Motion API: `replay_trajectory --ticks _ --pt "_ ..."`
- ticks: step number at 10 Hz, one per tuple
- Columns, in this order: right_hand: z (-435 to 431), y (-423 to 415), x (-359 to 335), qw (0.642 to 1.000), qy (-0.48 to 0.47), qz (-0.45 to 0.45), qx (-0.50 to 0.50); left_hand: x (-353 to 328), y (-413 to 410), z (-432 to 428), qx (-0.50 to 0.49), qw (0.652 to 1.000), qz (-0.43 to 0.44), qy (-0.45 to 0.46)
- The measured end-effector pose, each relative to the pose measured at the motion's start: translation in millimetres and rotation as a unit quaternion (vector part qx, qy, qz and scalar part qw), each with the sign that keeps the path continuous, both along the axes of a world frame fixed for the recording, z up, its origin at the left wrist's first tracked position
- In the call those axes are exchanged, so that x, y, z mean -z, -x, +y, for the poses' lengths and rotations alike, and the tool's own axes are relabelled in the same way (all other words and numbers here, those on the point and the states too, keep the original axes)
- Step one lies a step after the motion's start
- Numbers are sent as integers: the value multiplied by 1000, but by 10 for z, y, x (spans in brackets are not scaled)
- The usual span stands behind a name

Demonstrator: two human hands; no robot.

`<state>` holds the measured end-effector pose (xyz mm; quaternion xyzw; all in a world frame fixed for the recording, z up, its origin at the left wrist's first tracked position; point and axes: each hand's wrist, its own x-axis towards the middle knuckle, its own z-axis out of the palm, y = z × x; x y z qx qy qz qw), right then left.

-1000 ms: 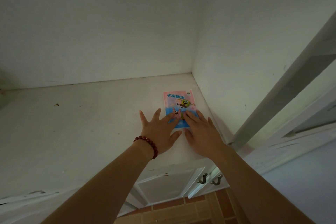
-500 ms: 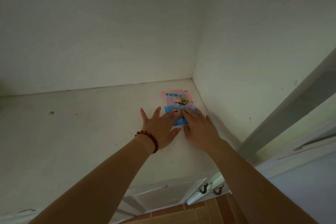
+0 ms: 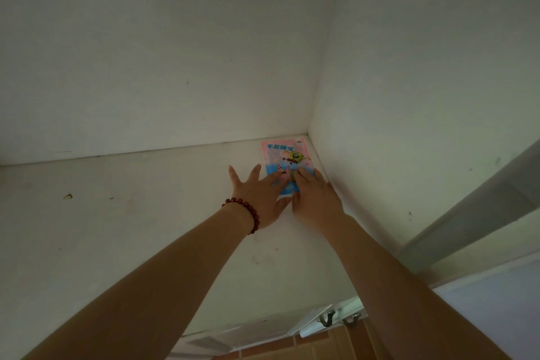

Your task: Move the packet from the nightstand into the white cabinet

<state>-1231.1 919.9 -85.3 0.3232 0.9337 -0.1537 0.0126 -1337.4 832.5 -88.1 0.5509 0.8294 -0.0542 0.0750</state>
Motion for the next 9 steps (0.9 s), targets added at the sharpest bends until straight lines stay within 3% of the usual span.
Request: replay_trajectory --ticks 7,9 --pt "174 104 19 1000 15 4 18 -3 49 190 1 1000 -17 -18" --pt "148 0 -14 993 -16 115 28 -33 -36 106 -26 994 -56 -93"
